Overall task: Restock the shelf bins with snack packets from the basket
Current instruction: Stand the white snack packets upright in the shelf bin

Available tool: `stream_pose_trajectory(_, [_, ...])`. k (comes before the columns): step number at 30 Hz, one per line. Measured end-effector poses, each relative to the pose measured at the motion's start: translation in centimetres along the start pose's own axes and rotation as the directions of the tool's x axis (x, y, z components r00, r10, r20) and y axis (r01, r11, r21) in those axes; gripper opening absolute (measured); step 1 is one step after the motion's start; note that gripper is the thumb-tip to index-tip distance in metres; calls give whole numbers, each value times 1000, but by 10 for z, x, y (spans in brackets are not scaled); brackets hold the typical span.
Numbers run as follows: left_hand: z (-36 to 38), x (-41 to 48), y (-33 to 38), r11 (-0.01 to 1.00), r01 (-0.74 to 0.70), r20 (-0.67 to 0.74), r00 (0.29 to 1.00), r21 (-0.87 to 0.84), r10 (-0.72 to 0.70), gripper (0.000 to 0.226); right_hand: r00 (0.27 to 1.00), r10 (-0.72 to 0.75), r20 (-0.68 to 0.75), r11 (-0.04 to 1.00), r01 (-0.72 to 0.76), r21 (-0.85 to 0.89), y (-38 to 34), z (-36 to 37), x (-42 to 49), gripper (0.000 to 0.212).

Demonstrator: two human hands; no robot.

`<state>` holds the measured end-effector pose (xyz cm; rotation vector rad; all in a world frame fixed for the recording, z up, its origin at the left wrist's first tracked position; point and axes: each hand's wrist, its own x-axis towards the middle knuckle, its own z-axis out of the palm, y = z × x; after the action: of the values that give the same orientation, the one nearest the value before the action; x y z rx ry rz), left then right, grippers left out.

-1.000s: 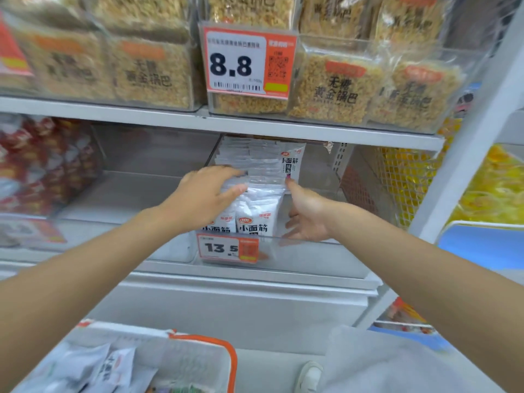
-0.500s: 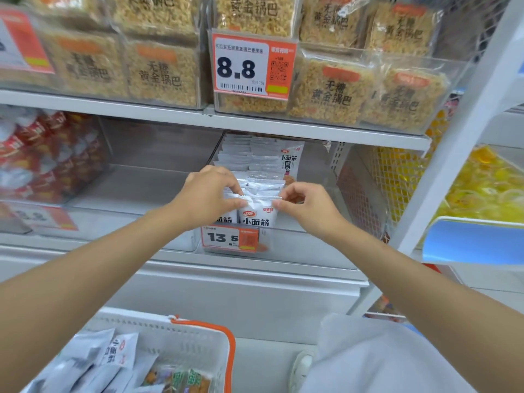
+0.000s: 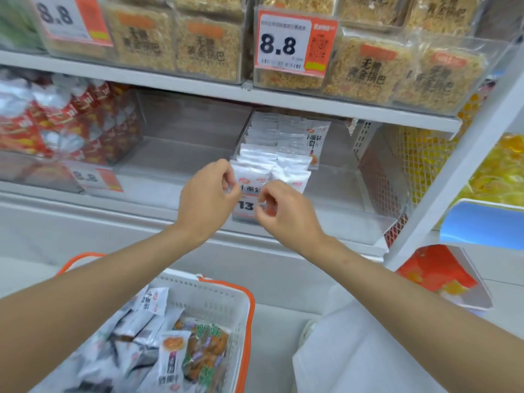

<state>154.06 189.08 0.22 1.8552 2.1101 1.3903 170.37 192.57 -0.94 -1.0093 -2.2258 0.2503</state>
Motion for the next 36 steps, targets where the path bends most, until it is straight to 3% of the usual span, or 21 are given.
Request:
stream_pose_trajectory(4, [-15, -50, -52, 971, 216, 248, 940, 98, -235, 14, 966, 33, 255, 998, -48, 51, -14, 58, -28, 5])
stream_pose_trajectory(6, [-21, -71, -82, 932, 285, 431, 829, 223, -357, 11, 905, 77, 418, 994, -103, 40, -12, 90, -45, 2])
stream_pose_trajectory(8, [-26, -89, -117, 886, 281, 555, 698, 370, -453, 9, 785, 115, 609, 991, -133, -15, -6, 120, -60, 7])
stream_pose_trajectory(10, [-29, -104, -151, 845, 251, 591, 620, 473, -516, 9, 660, 157, 734, 985, -155, -71, -2, 148, -69, 11])
stream_pose_trajectory(13, [-31, -116, -183, 769, 176, 610, 512, 614, -604, 17, 566, 198, 800, 975, -198, -100, -5, 192, -77, 17])
stream_pose_trajectory(16, [-23, -120, -197, 736, 163, 600, 477, 657, -642, 22, 431, 200, 880, 966, -236, -103, -16, 242, -90, 24])
stream_pose_trajectory(17, [-21, -122, -201, 730, 169, 594, 476, 662, -649, 21, 377, 186, 907, 968, -229, -104, -21, 259, -96, 31])
stream_pose_trajectory(19, [-21, -126, -205, 710, 183, 584, 450, 680, -675, 19, 263, 194, 945, 954, -274, -120, -28, 289, -113, 66])
stream_pose_trajectory(21, [-21, -131, -208, 698, 179, 585, 424, 694, -691, 18, 191, 228, 955, 932, -325, -157, -30, 311, -132, 88])
stream_pose_trajectory(26, [-25, -134, -204, 696, 185, 594, 399, 694, -699, 20, 248, 276, 929, 883, -446, -144, -30, 308, -156, 76])
stream_pose_trajectory(29, [-30, -132, -200, 695, 189, 602, 378, 694, -704, 27, 257, 237, 937, 856, -511, -76, -23, 278, -118, 26])
stream_pose_trajectory(31, [-32, -129, -194, 701, 206, 603, 383, 683, -700, 38, 316, 237, 919, 845, -535, -34, -19, 251, -83, 22])
stream_pose_trajectory(34, [-31, -124, -185, 689, 443, 571, 388, 573, -724, 69, 371, 263, 891, 719, -690, 75, -17, 202, -45, 20])
stream_pose_trajectory(36, [-27, -123, -179, 565, 733, 565, 301, 379, -769, 88, 404, 287, 869, 537, -818, 203, -22, 166, -34, 11])
